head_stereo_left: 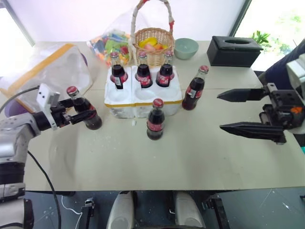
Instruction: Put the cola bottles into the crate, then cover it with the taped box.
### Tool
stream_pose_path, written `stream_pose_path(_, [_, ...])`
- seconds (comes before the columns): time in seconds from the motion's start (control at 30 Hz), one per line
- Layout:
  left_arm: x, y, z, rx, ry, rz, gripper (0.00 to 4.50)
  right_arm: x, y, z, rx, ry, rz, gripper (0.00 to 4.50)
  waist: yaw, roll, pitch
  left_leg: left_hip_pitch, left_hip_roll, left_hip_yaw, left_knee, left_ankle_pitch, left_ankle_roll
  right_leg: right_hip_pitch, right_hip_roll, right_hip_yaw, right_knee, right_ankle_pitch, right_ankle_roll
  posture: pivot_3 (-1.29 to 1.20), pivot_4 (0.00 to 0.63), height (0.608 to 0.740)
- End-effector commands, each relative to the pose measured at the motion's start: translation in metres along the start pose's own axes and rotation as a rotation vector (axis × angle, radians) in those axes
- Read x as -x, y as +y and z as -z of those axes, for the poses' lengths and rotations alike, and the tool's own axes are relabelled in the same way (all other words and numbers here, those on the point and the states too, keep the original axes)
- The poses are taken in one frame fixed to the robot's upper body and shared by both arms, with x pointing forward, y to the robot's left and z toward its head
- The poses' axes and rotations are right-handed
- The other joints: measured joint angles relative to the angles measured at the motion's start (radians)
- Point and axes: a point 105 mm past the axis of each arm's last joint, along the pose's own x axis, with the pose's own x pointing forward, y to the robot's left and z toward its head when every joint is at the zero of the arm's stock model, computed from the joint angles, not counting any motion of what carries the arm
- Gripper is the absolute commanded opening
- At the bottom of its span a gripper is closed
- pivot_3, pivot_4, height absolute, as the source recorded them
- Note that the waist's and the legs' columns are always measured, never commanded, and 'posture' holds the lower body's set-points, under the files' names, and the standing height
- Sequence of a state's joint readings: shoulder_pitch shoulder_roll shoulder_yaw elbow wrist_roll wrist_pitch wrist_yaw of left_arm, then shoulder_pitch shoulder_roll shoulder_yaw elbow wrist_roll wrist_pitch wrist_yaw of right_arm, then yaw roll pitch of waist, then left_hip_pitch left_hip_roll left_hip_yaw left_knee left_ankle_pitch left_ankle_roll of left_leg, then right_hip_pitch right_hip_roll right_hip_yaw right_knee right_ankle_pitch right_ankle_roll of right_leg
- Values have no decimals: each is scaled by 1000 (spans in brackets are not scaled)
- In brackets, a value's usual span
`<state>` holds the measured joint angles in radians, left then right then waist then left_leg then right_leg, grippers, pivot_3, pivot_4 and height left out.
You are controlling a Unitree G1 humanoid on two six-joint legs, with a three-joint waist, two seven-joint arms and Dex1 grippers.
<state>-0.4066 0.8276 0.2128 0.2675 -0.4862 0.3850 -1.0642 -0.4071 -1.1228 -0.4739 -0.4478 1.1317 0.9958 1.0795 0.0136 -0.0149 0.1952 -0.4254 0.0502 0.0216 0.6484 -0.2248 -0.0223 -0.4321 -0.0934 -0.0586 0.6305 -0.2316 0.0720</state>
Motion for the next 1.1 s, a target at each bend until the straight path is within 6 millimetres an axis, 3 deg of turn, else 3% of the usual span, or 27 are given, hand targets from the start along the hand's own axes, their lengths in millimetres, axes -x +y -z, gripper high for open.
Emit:
stream_pose_path(0.03, [-6,1,-1,-54,8,6,4358,-1,0,-5,30,-26,15,4500,-1,0,0,0,0,0,0,0,0,0,0,0,0,0,0,0,150,740])
stream_pose_path(0.1, [-8,-1,4,-68,18,24,4126,-2,-2,-5,40,-29,30,4500,-1,0,0,0,0,0,0,0,0,0,0,0,0,0,1,0,150,740])
stream_pose_path(0.17, [-7,-2,4,-64,11,32,3499,-3,-4,-6,46,-35,40,4500,-1,0,0,0,0,0,0,0,0,0,0,0,0,1,1,0,150,740])
stream_pose_path(0.2, [-5,-1,1,-60,7,28,2959,-4,-5,-6,48,-38,44,4500,-1,0,0,0,0,0,0,0,0,0,0,0,0,1,0,0,150,740])
stream_pose_path(0.23, [-3,-1,0,-60,6,25,2786,-4,-5,-7,48,-40,46,4500,-1,0,0,0,0,0,0,0,0,0,0,0,0,1,0,0,150,740])
stream_pose_path(0.37, [15,-17,-25,7,-20,127,2833,-8,-5,-6,56,-32,37,4500,-6,-2,1,0,0,0,0,0,0,-1,0,1,0,1,1,0,150,740])
stream_pose_path(0.53, [31,-50,-78,113,-122,355,2833,-11,-4,-3,46,-32,35,4500,3,-5,3,-2,1,0,0,0,0,-2,0,1,0,1,2,0,150,740])
stream_pose_path(0.67, [12,-42,-135,78,-303,361,2833,-15,-6,1,31,-39,49,4500,25,-5,3,-2,0,0,3,1,-1,0,1,1,0,2,2,0,150,740])
stream_pose_path(0.8, [-25,-26,-149,-1,-331,291,2833,-17,-8,3,21,-51,76,4500,26,-5,3,0,-1,1,4,1,-1,2,1,2,-1,4,3,0,150,740])
stream_pose_path(0.93, [-58,-17,-145,-26,-314,280,2833,-20,-10,3,14,-66,104,4500,22,-5,3,-1,-1,1,4,1,0,2,2,2,-1,6,7,0,150,740])
stream_pose_path(1.1, [-96,-24,-107,-132,-155,322,2833,-25,-9,9,-8,-76,128,4500,18,-6,3,-2,0,1,2,1,0,0,3,2,-1,6,8,0,150,740])
